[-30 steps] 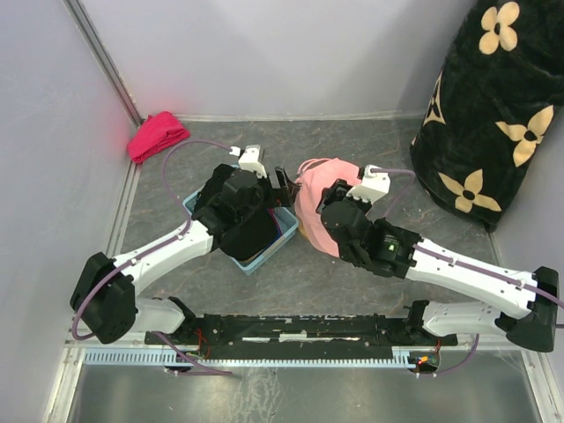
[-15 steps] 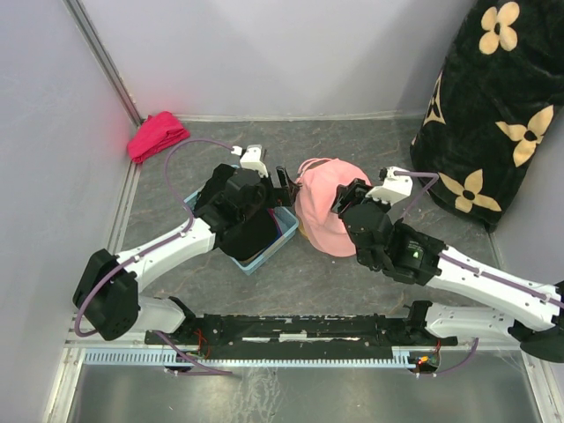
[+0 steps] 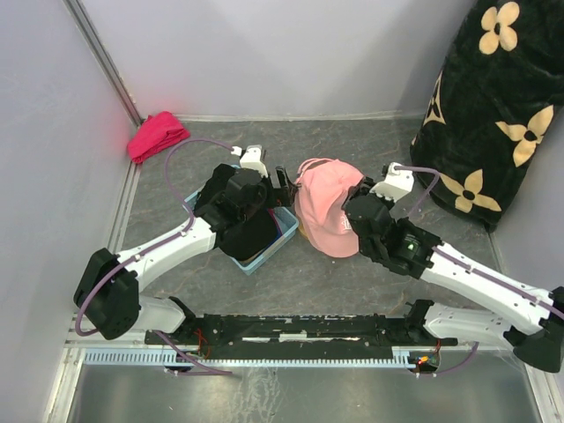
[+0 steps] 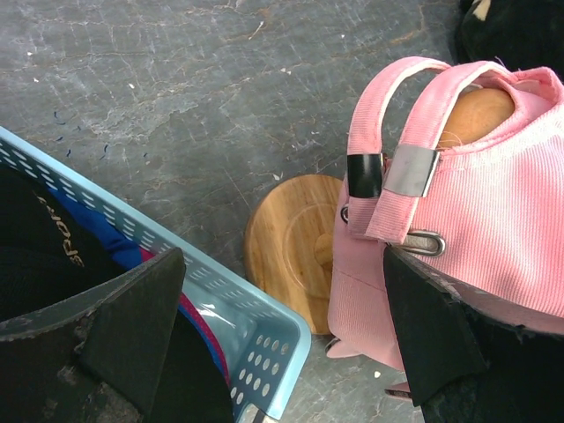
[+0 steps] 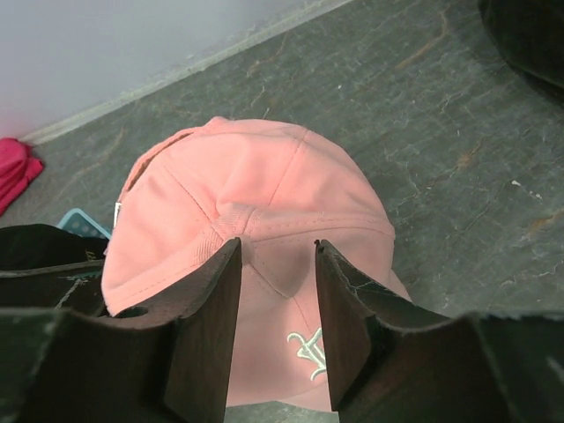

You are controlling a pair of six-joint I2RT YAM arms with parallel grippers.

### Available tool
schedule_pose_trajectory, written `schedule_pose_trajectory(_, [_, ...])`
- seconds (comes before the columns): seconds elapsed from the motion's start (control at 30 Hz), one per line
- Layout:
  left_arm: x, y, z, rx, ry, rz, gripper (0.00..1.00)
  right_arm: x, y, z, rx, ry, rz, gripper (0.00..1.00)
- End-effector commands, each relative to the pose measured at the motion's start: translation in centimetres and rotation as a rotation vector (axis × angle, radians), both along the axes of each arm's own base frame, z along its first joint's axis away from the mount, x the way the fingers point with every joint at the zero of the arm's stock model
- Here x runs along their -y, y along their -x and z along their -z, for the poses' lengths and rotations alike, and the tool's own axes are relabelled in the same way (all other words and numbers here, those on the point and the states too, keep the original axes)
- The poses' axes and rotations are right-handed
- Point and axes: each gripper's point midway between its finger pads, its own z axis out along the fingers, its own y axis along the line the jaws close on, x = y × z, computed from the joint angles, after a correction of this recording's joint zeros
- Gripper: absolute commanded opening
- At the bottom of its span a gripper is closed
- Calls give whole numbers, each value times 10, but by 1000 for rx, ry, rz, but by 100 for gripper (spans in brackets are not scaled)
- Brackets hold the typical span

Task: Stack the hats
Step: Stack the hat on the hat.

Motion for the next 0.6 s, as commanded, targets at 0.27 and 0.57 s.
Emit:
schedule_pose_trajectory(0.27, [-16, -4, -38, 87, 17, -71, 100, -45, -25, 19, -58, -17, -106, 44])
schedule_pose_trajectory(0.57, [-28, 5, -73, 163, 68, -90, 100, -52, -28, 18, -57, -13, -126, 44])
